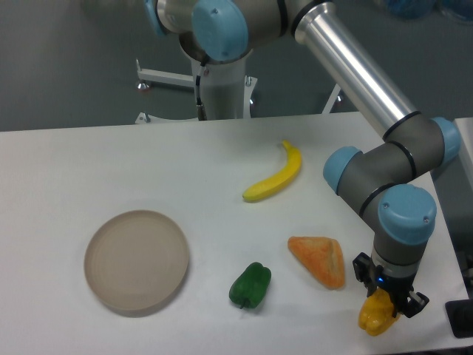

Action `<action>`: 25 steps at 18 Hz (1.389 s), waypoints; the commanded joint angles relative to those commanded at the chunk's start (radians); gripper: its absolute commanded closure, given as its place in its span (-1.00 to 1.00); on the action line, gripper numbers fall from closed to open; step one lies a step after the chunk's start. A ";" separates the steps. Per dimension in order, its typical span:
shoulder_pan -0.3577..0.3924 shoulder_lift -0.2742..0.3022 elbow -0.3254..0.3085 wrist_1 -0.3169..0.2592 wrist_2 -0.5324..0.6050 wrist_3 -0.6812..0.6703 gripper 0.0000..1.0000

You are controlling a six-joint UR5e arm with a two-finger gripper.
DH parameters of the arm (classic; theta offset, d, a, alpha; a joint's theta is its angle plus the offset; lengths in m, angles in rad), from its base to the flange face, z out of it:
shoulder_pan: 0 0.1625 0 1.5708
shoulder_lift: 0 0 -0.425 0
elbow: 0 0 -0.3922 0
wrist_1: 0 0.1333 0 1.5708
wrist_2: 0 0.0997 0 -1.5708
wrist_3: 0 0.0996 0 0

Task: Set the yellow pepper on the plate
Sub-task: 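Close the gripper on the yellow pepper and lift it off the table, then carry the yellow pepper over the green pepper toward the beige plate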

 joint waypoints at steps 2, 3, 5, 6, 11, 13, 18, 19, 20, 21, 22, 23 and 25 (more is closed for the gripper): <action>0.000 0.005 -0.011 0.000 0.000 -0.002 -0.12; 0.000 0.008 -0.015 -0.002 0.000 -0.005 -0.12; -0.002 0.012 -0.018 -0.002 0.002 -0.014 -0.12; -0.005 0.018 -0.021 -0.003 0.003 -0.015 -0.12; -0.009 0.115 -0.145 -0.012 0.012 -0.025 -0.12; -0.015 0.172 -0.204 -0.020 0.012 -0.049 -0.12; -0.052 0.294 -0.311 -0.150 0.024 -0.222 -0.12; -0.078 0.316 -0.330 -0.159 0.029 -0.280 -0.12; -0.112 0.336 -0.347 -0.164 0.034 -0.329 -0.12; -0.133 0.353 -0.365 -0.175 0.034 -0.372 -0.12; -0.147 0.368 -0.383 -0.182 0.034 -0.423 -0.12; -0.170 0.380 -0.399 -0.183 0.034 -0.486 -0.12; -0.231 0.387 -0.408 -0.183 0.034 -0.616 -0.12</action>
